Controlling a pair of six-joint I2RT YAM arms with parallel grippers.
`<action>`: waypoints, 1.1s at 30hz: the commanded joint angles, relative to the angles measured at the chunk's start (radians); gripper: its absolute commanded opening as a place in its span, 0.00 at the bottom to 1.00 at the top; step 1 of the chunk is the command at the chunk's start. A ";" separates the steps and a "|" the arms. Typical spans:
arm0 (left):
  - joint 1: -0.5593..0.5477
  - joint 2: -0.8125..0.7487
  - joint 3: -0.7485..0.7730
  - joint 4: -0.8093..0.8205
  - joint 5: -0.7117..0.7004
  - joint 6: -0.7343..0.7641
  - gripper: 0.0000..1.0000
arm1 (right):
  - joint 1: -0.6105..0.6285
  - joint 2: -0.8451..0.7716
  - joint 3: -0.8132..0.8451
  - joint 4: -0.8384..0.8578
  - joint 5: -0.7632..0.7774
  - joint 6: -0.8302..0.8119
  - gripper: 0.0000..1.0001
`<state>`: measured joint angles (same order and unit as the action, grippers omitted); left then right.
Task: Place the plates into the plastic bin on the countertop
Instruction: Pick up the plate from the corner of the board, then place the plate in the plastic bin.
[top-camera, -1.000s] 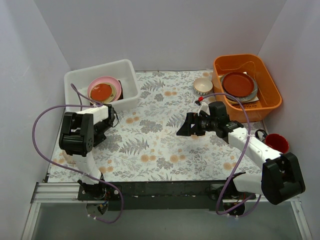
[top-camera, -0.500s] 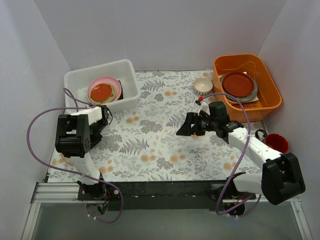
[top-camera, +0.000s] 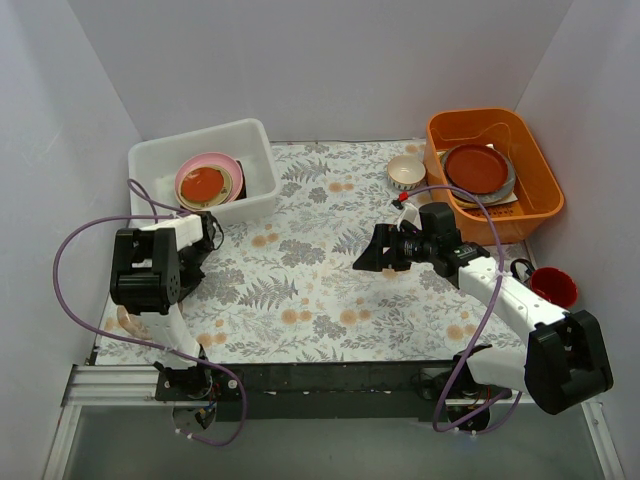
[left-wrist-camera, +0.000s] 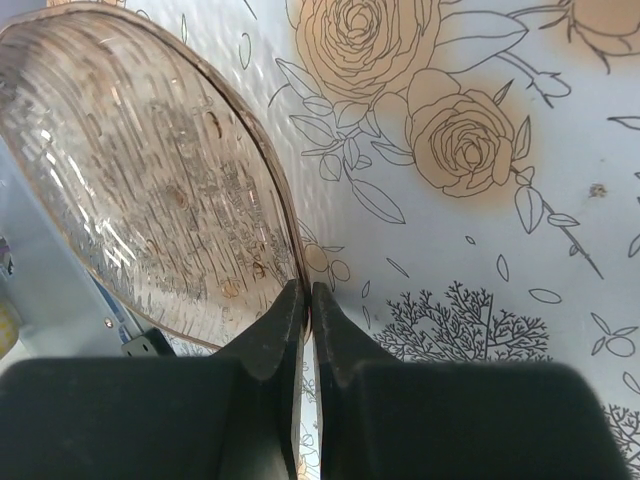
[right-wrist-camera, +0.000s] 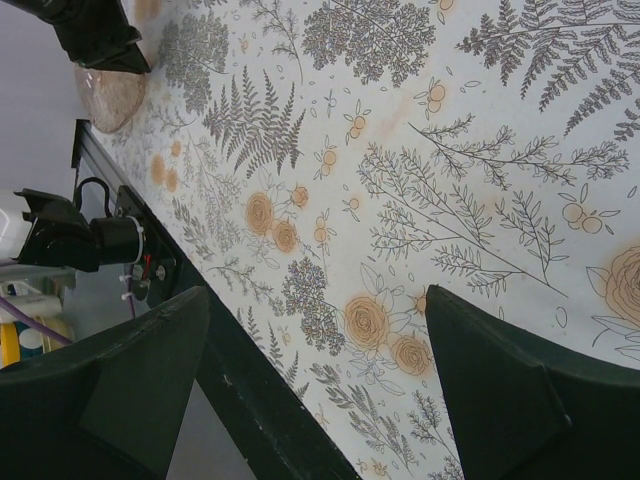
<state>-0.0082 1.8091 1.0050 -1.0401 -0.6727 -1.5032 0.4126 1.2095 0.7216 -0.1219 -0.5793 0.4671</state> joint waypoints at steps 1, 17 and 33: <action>0.007 -0.033 -0.003 0.061 0.076 -0.037 0.00 | -0.005 -0.024 -0.011 0.039 -0.013 0.001 0.96; 0.007 -0.301 0.144 -0.067 0.142 -0.025 0.00 | -0.005 -0.024 -0.025 0.054 -0.019 0.008 0.96; 0.005 -0.390 0.339 -0.037 0.173 0.026 0.00 | -0.005 -0.028 -0.036 0.059 -0.025 0.010 0.96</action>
<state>-0.0048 1.4601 1.2686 -1.1057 -0.5072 -1.5105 0.4126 1.2049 0.6895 -0.0971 -0.5869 0.4725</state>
